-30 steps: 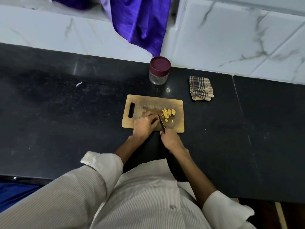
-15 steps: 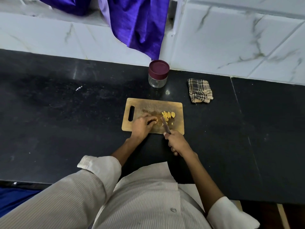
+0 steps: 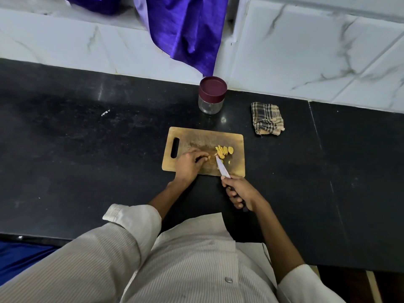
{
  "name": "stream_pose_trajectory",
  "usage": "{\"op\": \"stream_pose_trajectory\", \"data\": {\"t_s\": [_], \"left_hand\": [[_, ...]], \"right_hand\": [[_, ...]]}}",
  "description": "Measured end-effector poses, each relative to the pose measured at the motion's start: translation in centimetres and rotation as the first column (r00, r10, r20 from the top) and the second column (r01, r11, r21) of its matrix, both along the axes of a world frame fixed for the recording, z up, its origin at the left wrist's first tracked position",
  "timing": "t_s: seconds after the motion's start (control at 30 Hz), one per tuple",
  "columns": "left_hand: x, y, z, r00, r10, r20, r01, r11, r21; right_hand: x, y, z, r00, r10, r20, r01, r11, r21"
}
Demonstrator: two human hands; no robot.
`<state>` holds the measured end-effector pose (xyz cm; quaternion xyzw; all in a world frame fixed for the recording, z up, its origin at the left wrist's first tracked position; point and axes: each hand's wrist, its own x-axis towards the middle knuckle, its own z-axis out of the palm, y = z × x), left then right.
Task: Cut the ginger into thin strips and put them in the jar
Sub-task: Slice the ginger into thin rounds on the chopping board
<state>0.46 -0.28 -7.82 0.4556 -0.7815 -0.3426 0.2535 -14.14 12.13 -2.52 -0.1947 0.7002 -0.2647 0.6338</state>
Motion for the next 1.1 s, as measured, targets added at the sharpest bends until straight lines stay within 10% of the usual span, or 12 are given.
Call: {"op": "stream_pose_trajectory", "data": {"t_s": [0.2, 0.53, 1.1], "left_hand": [[0.0, 0.1, -0.3, 1.000, 0.026, -0.012, -0.026, 1.000, -0.009], [-0.1, 0.2, 0.1, 0.999, 0.049, 0.010, -0.049, 0.999, 0.005], [-0.4, 0.6, -0.2, 0.992, 0.074, 0.102, -0.075, 0.997, 0.003]], "right_hand": [[0.2, -0.7, 0.0, 0.987, -0.068, -0.144, 0.051, 0.992, -0.117], [3.5, -2.7, -0.7, 0.730, 0.238, -0.641, -0.356, 0.933, -0.060], [3.4, -3.1, -0.6, 0.622, 0.271, -0.734, -0.388, 0.921, 0.012]]}}
